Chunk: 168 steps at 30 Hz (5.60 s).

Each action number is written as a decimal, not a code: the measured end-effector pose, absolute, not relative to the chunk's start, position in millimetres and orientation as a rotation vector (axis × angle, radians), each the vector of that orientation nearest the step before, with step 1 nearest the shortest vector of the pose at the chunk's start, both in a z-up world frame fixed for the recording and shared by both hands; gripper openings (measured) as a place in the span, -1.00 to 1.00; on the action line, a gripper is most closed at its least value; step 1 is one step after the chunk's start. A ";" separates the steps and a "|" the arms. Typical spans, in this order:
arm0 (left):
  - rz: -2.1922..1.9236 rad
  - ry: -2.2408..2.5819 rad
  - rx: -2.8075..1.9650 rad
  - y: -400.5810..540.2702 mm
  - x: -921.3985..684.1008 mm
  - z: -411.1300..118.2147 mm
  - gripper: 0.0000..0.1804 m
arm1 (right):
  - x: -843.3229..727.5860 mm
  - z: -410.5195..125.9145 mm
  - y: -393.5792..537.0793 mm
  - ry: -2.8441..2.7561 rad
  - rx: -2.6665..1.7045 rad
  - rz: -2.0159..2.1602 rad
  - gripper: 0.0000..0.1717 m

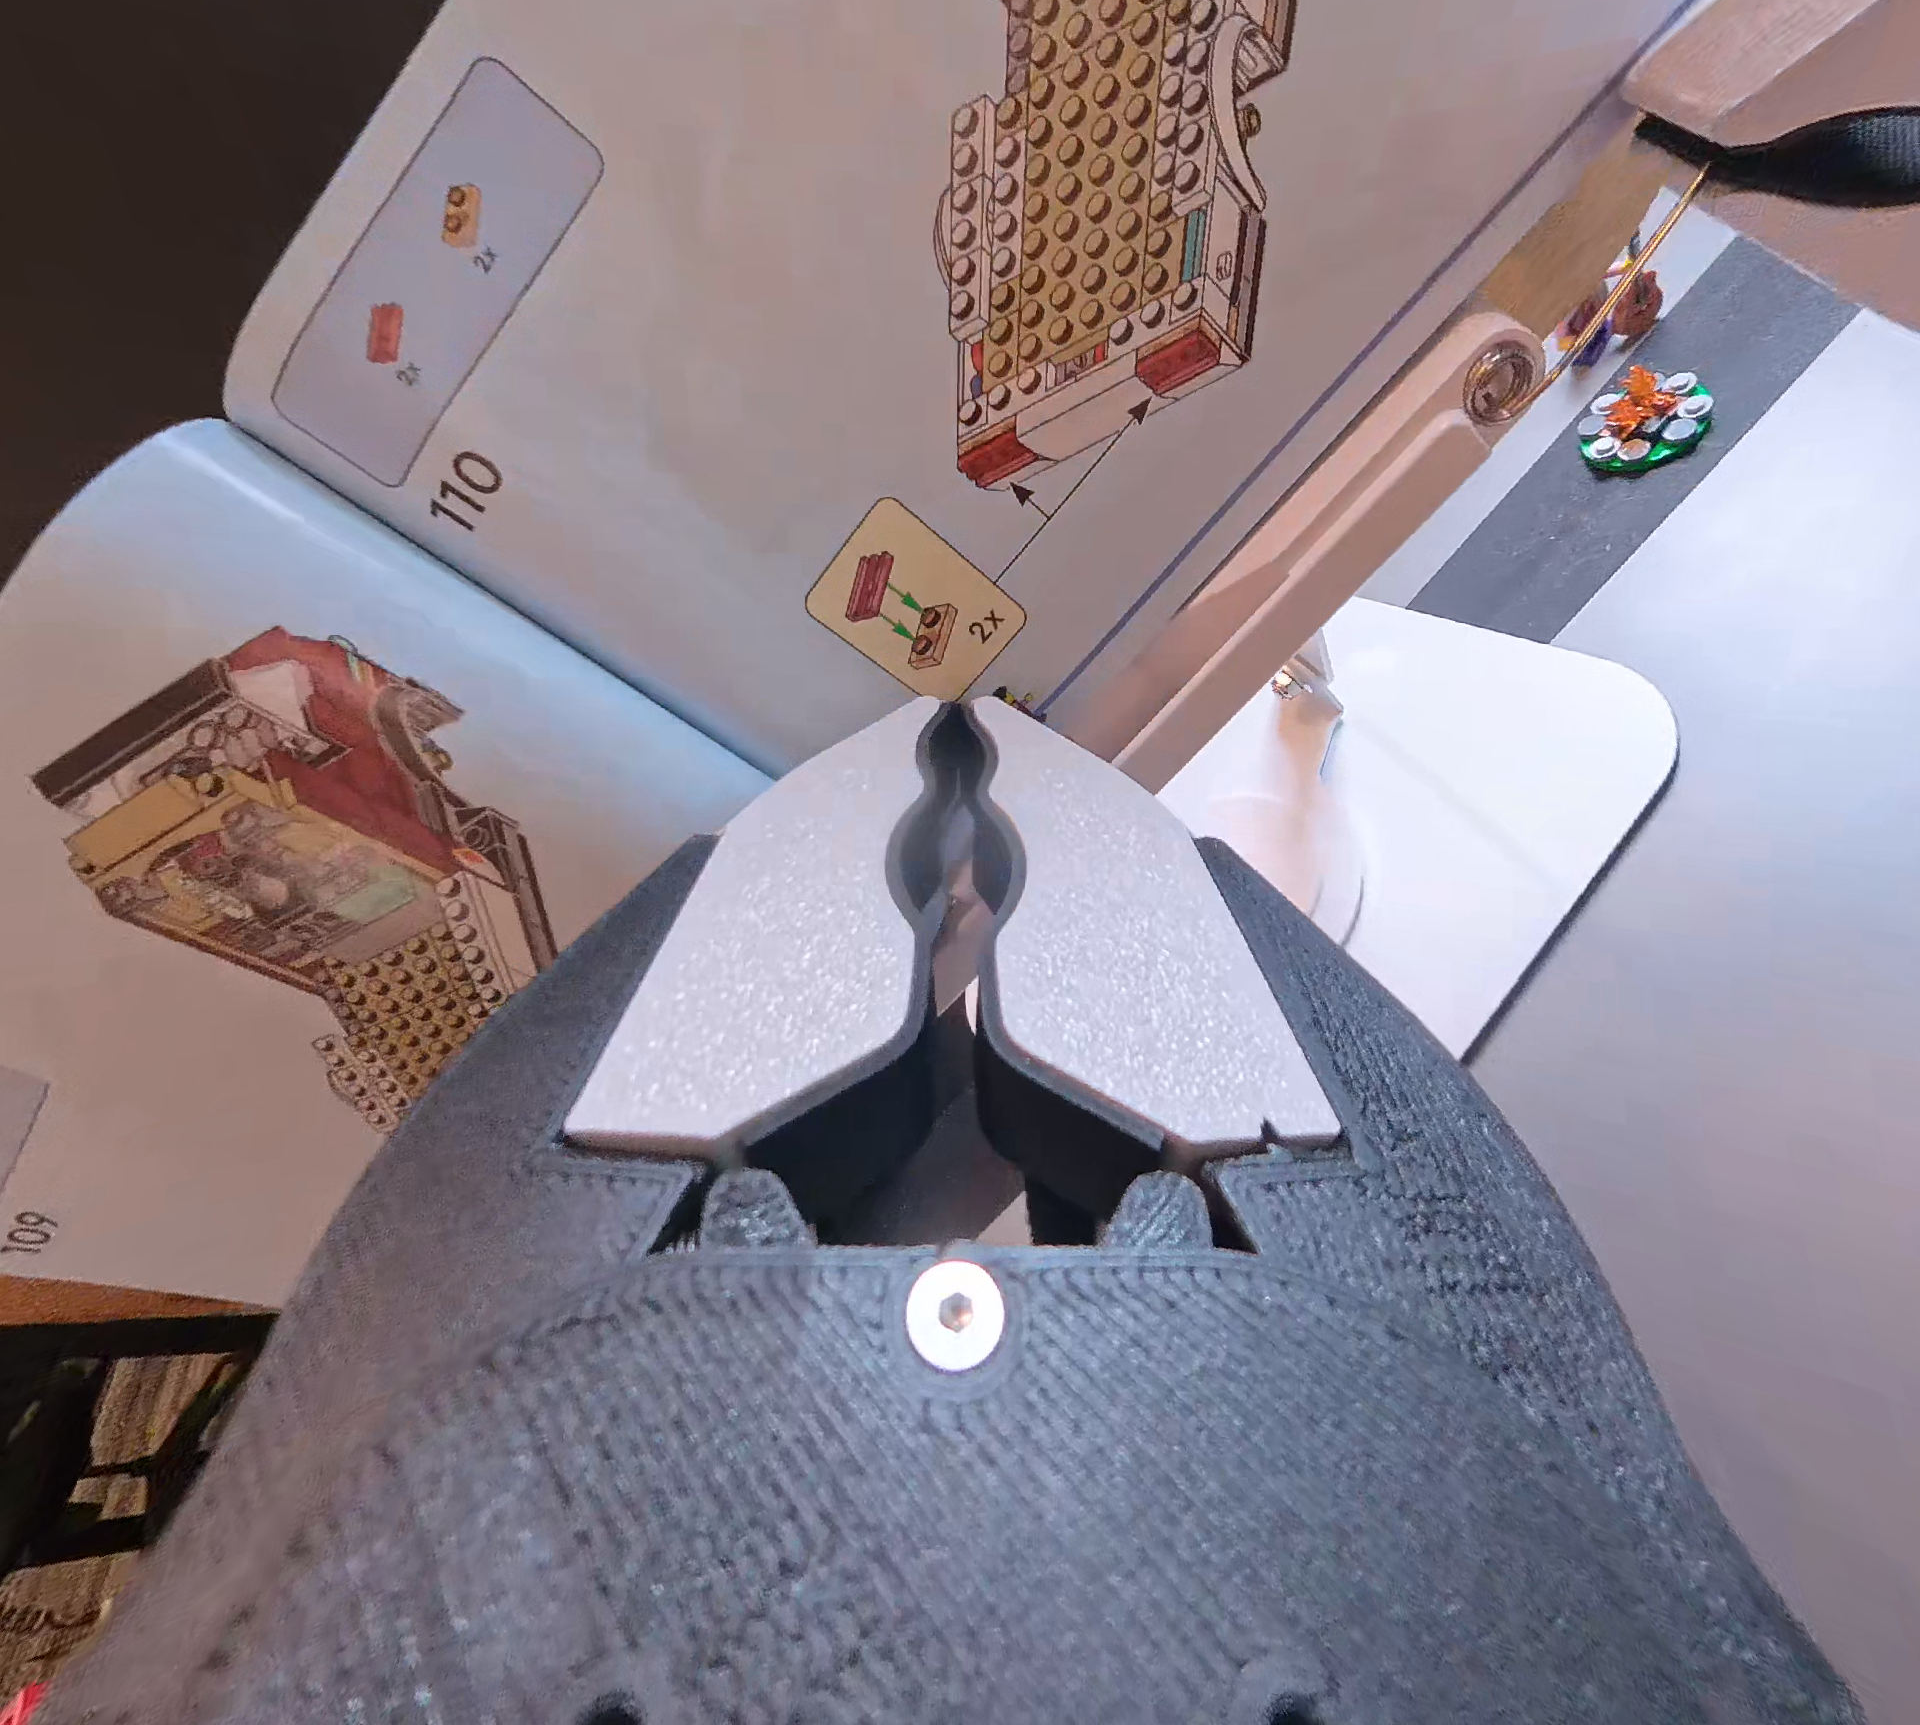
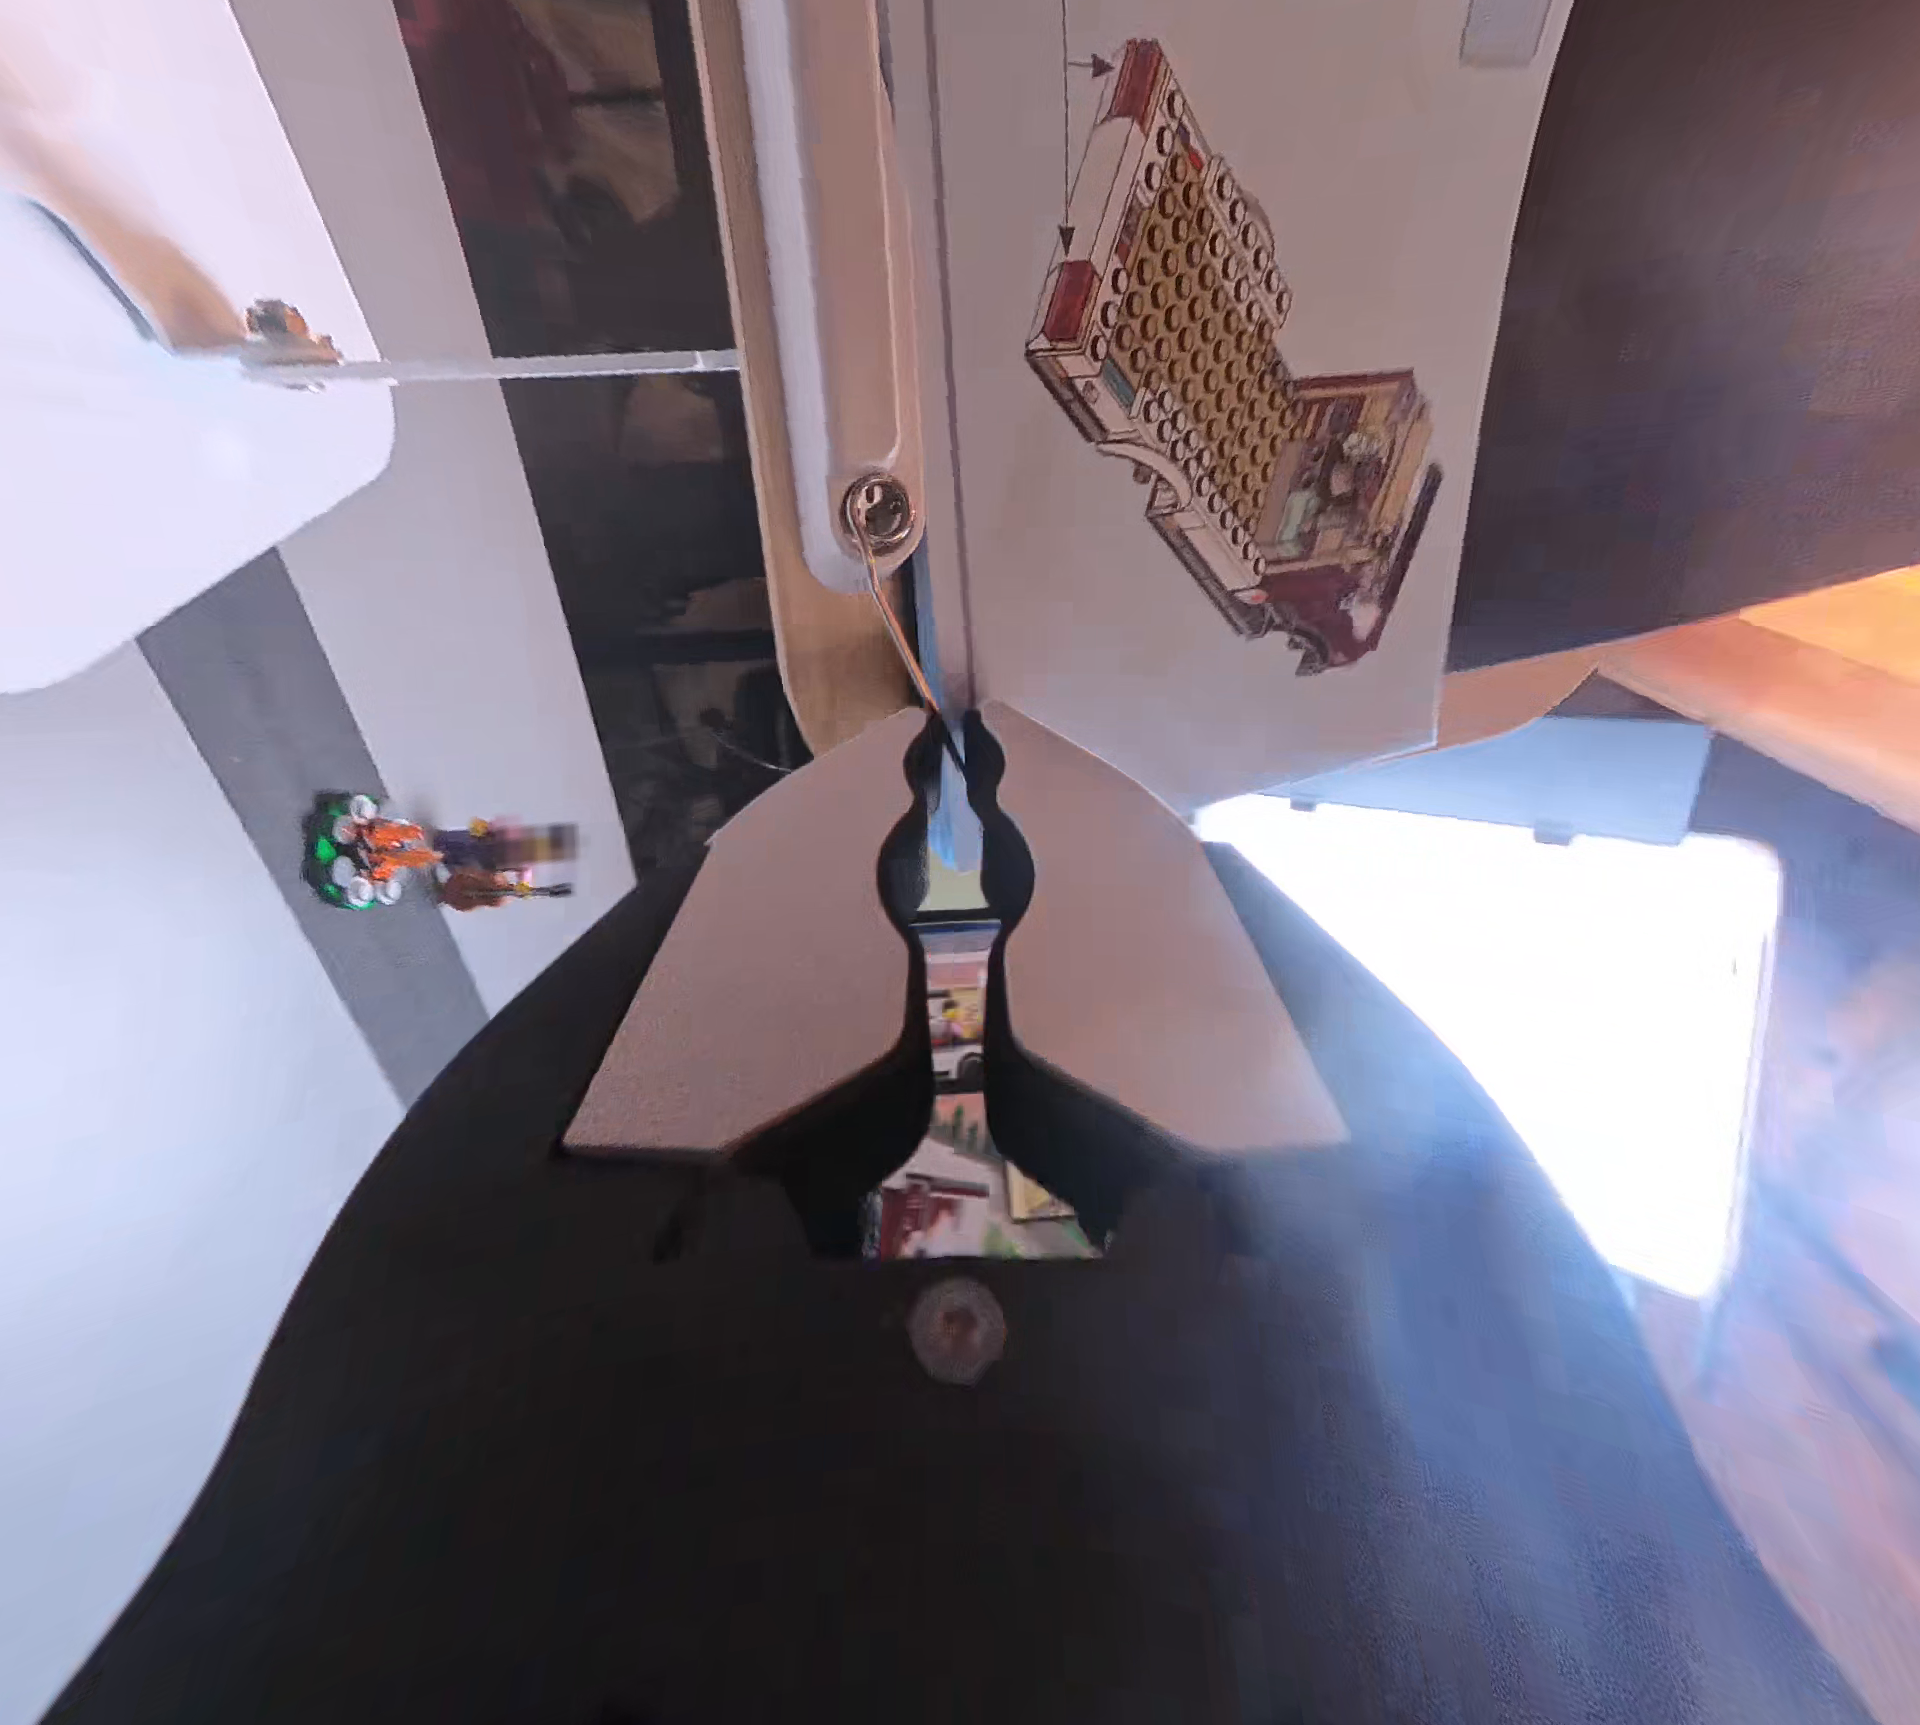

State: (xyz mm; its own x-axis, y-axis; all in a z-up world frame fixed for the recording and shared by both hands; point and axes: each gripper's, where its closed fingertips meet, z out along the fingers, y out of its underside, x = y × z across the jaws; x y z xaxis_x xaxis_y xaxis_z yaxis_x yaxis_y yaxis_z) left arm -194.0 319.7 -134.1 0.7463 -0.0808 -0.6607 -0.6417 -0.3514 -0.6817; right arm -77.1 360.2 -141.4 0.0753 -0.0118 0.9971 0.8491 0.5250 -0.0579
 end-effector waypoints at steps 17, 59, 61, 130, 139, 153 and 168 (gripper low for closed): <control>0.631 0.754 -1.795 349.6 -136.3 -125.2 -1.00 | -83.7 -141.3 360.8 -1.506 -0.608 -0.920 -0.98; 0.548 0.845 -1.666 337.9 -152.3 -133.5 -0.99 | -124.6 -121.8 317.2 -1.382 -0.986 -0.183 -0.94; 0.481 0.787 -1.602 323.0 -165.0 -127.1 -1.00 | -125.4 -132.2 327.1 -1.358 -1.078 -0.195 -0.98; 0.750 0.668 -1.710 343.0 -174.1 -109.4 -1.00 | -88.5 -99.9 348.7 -0.638 -1.220 0.445 -0.98; 0.482 0.607 -1.560 314.6 -187.0 -102.0 -1.00 | -149.8 -125.9 317.5 -1.460 -0.908 0.134 -0.99; 0.363 0.503 -1.533 273.5 -220.3 -102.4 -1.00 | -135.5 -123.7 299.8 -1.467 -0.940 0.104 -0.77; 0.461 0.422 -1.639 263.0 -265.7 -125.3 -1.00 | -80.9 -106.3 402.4 -1.011 -1.341 0.047 -0.93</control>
State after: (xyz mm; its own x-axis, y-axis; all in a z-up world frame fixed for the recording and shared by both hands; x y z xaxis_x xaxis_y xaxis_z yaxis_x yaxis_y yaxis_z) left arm -265.7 263.0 -125.3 0.8499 -0.0078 -0.5269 -0.5242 -0.1140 -0.8439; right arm -80.9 402.4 -106.3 0.5978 0.5608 0.5729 0.5046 0.2921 -0.8124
